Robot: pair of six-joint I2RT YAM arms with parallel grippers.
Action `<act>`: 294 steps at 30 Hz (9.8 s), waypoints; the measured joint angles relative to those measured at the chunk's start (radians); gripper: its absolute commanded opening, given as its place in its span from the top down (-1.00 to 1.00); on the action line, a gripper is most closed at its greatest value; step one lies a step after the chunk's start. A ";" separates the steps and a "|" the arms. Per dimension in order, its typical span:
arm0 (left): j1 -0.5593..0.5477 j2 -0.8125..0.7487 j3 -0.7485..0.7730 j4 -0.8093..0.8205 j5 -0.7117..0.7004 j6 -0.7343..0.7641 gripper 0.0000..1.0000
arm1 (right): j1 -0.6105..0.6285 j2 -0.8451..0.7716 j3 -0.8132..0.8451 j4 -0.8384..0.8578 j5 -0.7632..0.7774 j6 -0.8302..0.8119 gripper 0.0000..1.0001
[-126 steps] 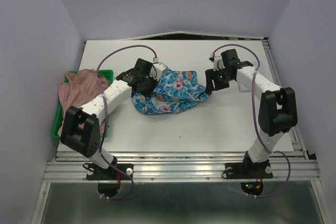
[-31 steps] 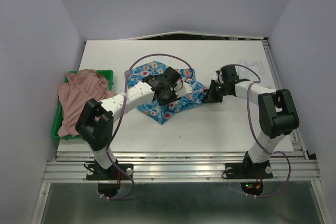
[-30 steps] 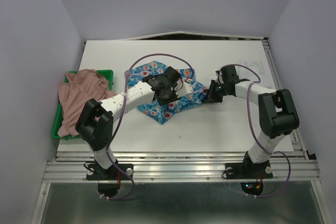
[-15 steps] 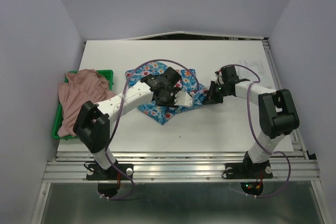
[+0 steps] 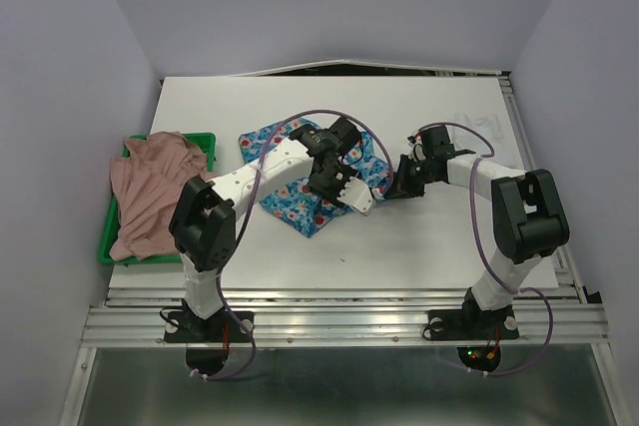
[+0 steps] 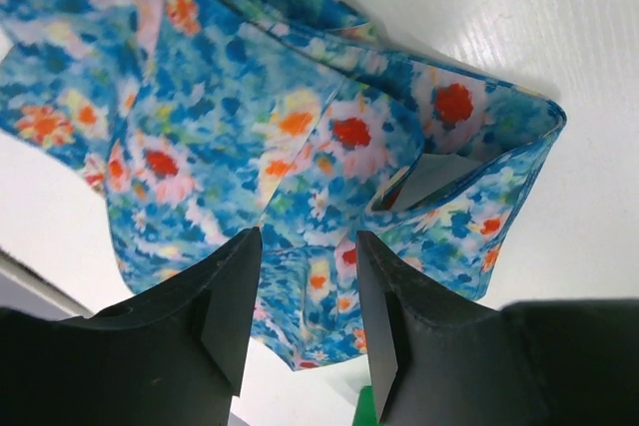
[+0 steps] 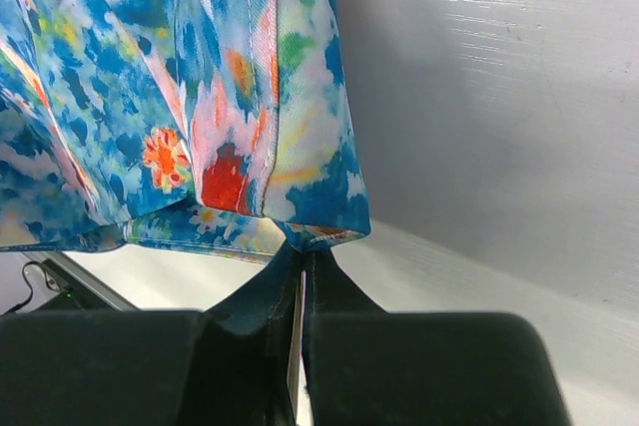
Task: Fold and stack the skirts
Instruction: Flatten the skirt out, then fold the skirt
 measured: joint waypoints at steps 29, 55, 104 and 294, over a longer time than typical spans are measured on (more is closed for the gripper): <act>-0.033 0.087 0.086 -0.193 -0.111 0.162 -0.04 | 0.000 0.000 0.000 -0.018 0.000 -0.023 0.99; -0.073 0.204 0.035 -0.189 -0.089 0.209 0.40 | 0.000 0.000 0.007 -0.051 0.001 -0.057 0.99; 0.474 -0.166 0.069 0.843 0.013 -1.071 1.00 | 0.023 0.450 1.408 -0.236 0.807 -1.167 0.99; 0.609 0.423 0.202 0.271 0.286 -0.800 0.30 | 0.028 0.656 0.995 -0.264 0.005 -1.358 0.99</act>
